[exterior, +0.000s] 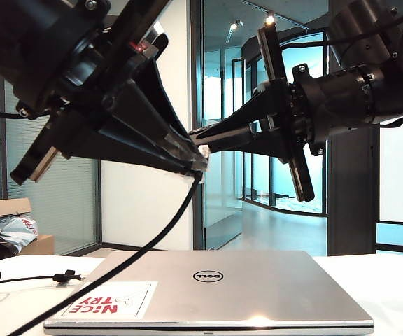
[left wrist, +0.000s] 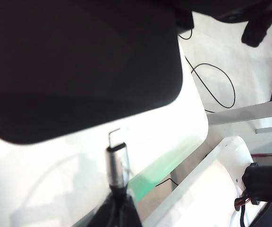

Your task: Pick up the charging cable and the phone, plug the charging cable into the charging port on the phone, and finally place them back on the table.

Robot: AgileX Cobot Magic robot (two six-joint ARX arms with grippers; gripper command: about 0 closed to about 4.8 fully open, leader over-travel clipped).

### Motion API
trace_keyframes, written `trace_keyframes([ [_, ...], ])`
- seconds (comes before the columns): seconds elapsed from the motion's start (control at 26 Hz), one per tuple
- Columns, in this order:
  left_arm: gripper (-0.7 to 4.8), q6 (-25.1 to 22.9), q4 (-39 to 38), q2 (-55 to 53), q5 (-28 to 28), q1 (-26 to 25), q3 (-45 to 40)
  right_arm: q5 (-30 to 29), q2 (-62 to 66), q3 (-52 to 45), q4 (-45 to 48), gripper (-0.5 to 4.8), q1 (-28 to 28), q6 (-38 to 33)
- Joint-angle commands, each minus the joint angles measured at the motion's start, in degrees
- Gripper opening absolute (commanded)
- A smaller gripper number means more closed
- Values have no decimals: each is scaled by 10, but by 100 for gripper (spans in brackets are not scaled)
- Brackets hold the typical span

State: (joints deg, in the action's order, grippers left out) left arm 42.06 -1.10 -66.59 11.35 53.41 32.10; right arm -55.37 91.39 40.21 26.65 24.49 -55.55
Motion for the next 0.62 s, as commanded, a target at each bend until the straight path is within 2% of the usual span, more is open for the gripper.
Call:
trace_keyframes([
  [0.04, -6, 0, 3, 1, 0, 0, 0, -17, -4, 4, 22, -6, 2, 1],
  [0.38, -6, 0, 3, 1, 0, 0, 0, -33, -4, 4, 55, -6, 3, 2],
  [0.62, -6, 0, 3, 1, 0, 0, 0, -24, -4, 4, 53, -6, 3, 18],
])
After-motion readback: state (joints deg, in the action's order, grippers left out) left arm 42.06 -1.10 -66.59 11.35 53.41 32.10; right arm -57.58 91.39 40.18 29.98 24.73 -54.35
